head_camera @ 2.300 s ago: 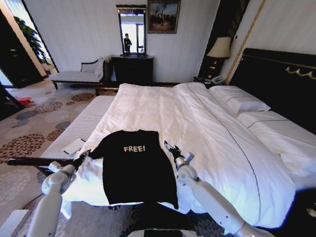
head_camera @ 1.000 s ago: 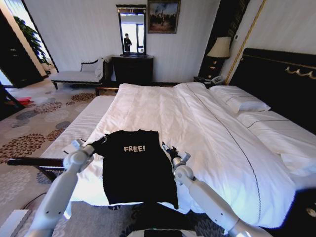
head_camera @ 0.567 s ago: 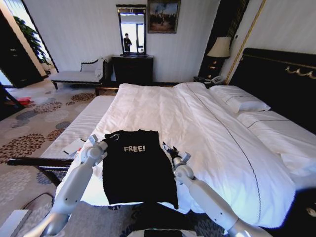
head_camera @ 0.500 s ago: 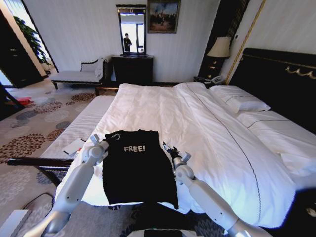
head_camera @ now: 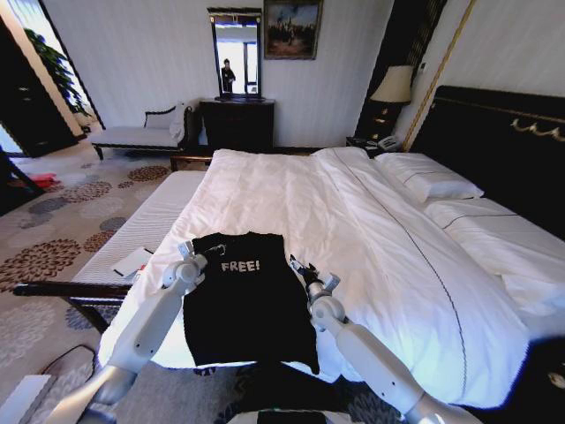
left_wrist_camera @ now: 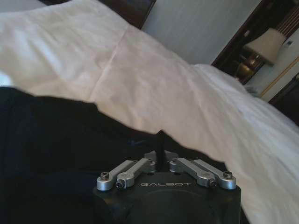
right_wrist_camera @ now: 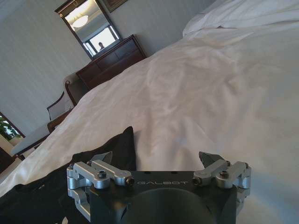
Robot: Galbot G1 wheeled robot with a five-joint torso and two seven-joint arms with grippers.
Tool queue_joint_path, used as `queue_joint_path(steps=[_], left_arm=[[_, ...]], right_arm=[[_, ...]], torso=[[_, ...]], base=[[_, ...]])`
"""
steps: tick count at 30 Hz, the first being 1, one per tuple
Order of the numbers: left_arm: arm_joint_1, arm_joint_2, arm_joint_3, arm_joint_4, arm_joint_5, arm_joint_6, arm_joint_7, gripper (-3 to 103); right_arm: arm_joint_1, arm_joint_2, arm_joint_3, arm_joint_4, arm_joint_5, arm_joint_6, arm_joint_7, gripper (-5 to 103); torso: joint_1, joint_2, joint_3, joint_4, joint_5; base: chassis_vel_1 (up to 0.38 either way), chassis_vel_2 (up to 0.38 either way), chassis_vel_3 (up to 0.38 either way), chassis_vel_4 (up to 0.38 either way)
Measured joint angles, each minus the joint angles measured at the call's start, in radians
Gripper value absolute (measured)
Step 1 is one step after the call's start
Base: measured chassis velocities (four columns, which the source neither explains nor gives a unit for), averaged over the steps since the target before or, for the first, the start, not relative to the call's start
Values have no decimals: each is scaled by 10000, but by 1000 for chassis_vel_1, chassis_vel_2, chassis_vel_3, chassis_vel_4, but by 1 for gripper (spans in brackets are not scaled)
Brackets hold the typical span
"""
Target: Fold the clothes on the bed.
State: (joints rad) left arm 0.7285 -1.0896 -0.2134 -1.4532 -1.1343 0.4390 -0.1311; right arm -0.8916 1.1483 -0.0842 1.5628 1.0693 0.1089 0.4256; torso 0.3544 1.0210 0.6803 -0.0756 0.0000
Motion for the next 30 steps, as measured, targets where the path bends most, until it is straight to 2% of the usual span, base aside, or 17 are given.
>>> queue_joint_path(steps=[1, 3, 5, 6, 7, 8, 9, 12, 14, 15, 17, 18, 21, 23, 25, 30], left_arm=[[-13, -40, -109, -61, -94, 26, -82, 19], [-66, -163, -607, -267, -816, 237, -513, 29], [-74, -178, -717, -312, -1040, 313, -629, 29], [-75, -190, -885, -375, -1343, 411, -798, 34], [-48, -185, -1132, -451, -1625, 482, -955, 34], [40, -154, -1351, -532, -1839, 549, -1060, 45], [40, -154, -1351, -532, -1839, 549, -1060, 45], [765, 110, -2127, -813, -2150, 755, -1213, 61], [1047, 214, -2316, -907, -2145, 804, -1214, 61], [1472, 355, -2557, -1031, -2097, 889, -1192, 67], [2182, 540, -2990, -1299, -2063, 1099, -1113, 78], [2182, 540, -2990, -1299, -2063, 1099, -1113, 78], [2695, 593, -3370, -1548, -2206, 1336, -1042, 93], [2731, 572, -3410, -1570, -2221, 1359, -1034, 93], [2674, 437, -3426, -1556, -2252, 1380, -1035, 99], [2536, 235, -3289, -1423, -2202, 1401, -1072, 100]], right_arm=[[-13, 0, 0, 12, -6, 1, 4, 100], [-58, 2, -3, 73, -26, 3, 13, 100], [-66, 3, -7, 81, -35, 4, 14, 100], [-78, 6, -13, 90, -51, 4, 18, 100], [-98, 8, -20, 103, -77, 5, 23, 100], [-110, 8, -23, 133, -89, 6, 28, 100], [-110, 8, -23, 133, -89, 6, 28, 100], [-108, 14, -73, 191, -93, 7, 36, 100], [-88, 27, -109, 192, -93, 8, 34, 100], [-68, 40, -136, 192, -93, 8, 29, 100], [-75, 42, -142, 209, -93, 8, 26, 100], [-75, 42, -142, 209, -93, 8, 26, 100], [-95, 37, -157, 222, -117, 7, 24, 100], [-98, 43, -163, 221, -127, 7, 24, 100], [-119, 67, -183, 224, -148, -2, 50, 100], [-183, 29, -190, 345, -168, -26, 113, 100]], torso=[[0, 0, 0, 0, 0], [0, 0, 0, 1, 1], [0, 0, 0, 1, 1], [0, 0, 0, 1, 0], [0, 0, 0, -1, 1], [0, 1, -1, -2, 1], [0, 1, -1, -2, 1], [0, 0, 0, -2, -2], [0, 0, 0, 0, -1], [0, 0, 0, 9, 0], [-3, 1, 0, 11, -4], [-3, 1, 0, 11, -4], [-4, 1, 0, 2, -2], [-3, 0, -1, 0, -1], [-3, 1, 0, -2, 0], [-2, 0, -1, -1, 0]], base=[[0, 0, 0, 0], [0, 0, 0, 0], [0, 0, 0, 0], [0, 0, 0, 0], [0, 0, 0, 0], [0, 0, 0, 0], [0, 0, 0, 0], [0, 0, 0, 0], [0, 0, 0, 0], [0, 0, 0, 0], [0, 0, 0, 0], [0, 0, 0, 0], [0, 0, 0, 0], [0, 0, 0, 0], [0, 0, 0, 0], [0, 0, 0, 0]])
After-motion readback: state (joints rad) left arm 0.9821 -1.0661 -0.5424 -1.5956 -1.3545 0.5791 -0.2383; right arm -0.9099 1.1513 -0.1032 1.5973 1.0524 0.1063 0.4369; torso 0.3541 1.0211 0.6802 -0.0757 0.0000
